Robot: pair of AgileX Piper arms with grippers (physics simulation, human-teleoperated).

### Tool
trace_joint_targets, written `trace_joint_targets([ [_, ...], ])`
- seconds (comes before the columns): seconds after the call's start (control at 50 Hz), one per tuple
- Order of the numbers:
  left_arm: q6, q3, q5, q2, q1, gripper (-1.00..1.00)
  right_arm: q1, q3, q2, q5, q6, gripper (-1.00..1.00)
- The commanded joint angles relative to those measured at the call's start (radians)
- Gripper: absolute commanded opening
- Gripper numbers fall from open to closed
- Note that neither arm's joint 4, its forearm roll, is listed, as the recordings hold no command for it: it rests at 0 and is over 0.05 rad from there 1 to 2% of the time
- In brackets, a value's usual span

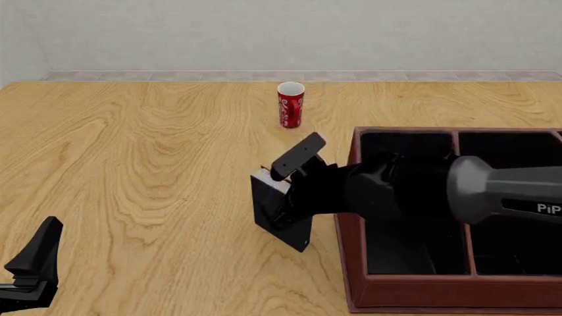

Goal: Pick up the book and place it in the left compartment of the caddy.

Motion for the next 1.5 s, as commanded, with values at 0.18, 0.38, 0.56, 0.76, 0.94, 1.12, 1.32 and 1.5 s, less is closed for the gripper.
trace_joint_targets([
  [0.18,0.0,0.0,0.0,0.0,0.0,1.0,0.07,0.034,-0.069,-0.027,-0.005,-1.0],
  [0.38,0.0,0.0,0.0,0.0,0.0,1.0,0.112,0.038,-0.106,-0.014,0.014,-1.0],
  [0.56,0.0,0.0,0.0,0.0,0.0,1.0,0.153,0.031,-0.174,0.028,0.077,-1.0],
  [0.76,0.0,0.0,0.0,0.0,0.0,1.0,0.201,0.016,-0.298,0.109,0.089,-1.0],
  [0.94,0.0,0.0,0.0,0.0,0.0,1.0,0.228,-0.013,-0.379,0.185,0.082,-1.0],
  [1.12,0.0,0.0,0.0,0.0,0.0,1.0,0.238,-0.055,-0.445,0.251,0.072,-1.0],
  [1.32,0.0,0.0,0.0,0.0,0.0,1.0,0.241,-0.101,-0.511,0.318,0.053,-1.0],
  [1.5,0.0,0.0,0.0,0.0,0.0,1.0,0.23,-0.156,-0.58,0.384,0.034,-1.0],
])
